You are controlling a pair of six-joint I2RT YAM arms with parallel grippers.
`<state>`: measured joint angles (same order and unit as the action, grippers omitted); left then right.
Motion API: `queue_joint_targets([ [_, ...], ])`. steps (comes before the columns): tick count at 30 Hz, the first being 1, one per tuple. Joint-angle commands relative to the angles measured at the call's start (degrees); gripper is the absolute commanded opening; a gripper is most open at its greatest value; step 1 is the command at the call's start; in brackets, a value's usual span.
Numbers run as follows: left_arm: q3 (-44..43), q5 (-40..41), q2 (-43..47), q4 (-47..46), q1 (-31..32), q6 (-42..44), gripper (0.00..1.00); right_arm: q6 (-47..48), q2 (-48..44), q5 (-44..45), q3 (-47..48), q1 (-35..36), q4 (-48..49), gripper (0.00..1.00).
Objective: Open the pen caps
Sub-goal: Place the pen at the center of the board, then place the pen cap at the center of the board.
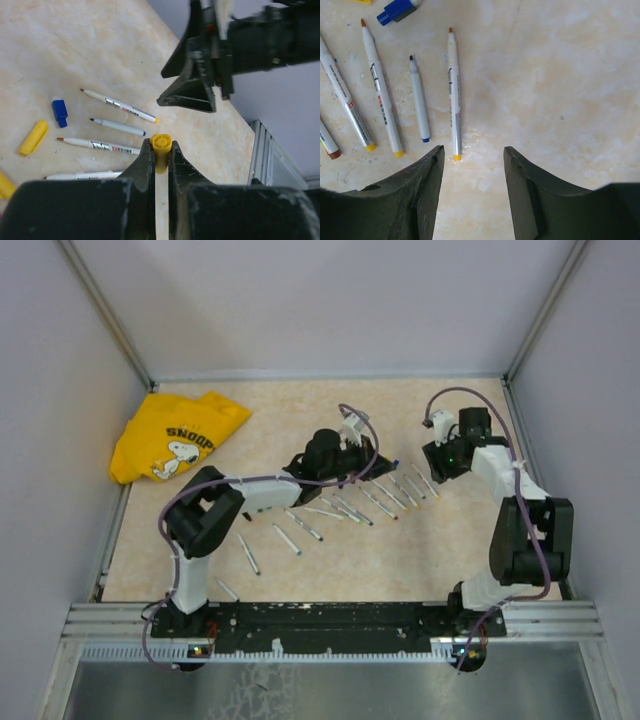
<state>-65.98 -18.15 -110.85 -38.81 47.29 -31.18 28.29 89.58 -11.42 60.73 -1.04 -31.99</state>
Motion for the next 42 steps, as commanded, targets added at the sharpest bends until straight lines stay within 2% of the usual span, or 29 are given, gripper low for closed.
queue_joint_targets([
  [1,-11.6,1.3,-7.6,9.7,-0.4,-9.7,0.0,-2.5,-5.7,-1.1,-1.1,-2.2,5.2,0.52],
  [4,-25.2,8.4,-14.2,26.2,-0.3,-14.0,0.0,-3.3,-8.1,-1.0,-2.1,-2.6,7.3,0.54],
  [7,-35.7,10.7,-21.2,36.0,-0.4,-14.8,0.0,-4.0,-8.9,-1.0,-2.4,-2.6,8.0,0.55],
  [13,-51.3,15.1,-30.4,46.5,-0.5,-16.7,0.0,-5.0,-9.3,0.5,-2.7,-2.6,9.3,0.55],
  [19,-60.0,15.7,-36.5,48.6,-2.1,-18.6,0.0,-5.4,-9.9,0.7,-3.0,-2.6,9.7,0.55],
  [25,-62.9,14.0,-39.9,47.4,-3.0,-19.7,0.02,-5.4,-9.9,0.7,-3.1,-2.6,9.8,0.55],
  [33,-64.7,13.1,-41.7,46.9,-3.3,-19.5,0.13,-5.4,-9.9,0.2,-3.1,-2.6,9.8,0.55],
  [42,-64.7,14.0,-42.3,49.0,-3.8,-19.5,0.2,-5.4,-9.9,-0.2,-3.1,-2.6,9.7,0.55],
])
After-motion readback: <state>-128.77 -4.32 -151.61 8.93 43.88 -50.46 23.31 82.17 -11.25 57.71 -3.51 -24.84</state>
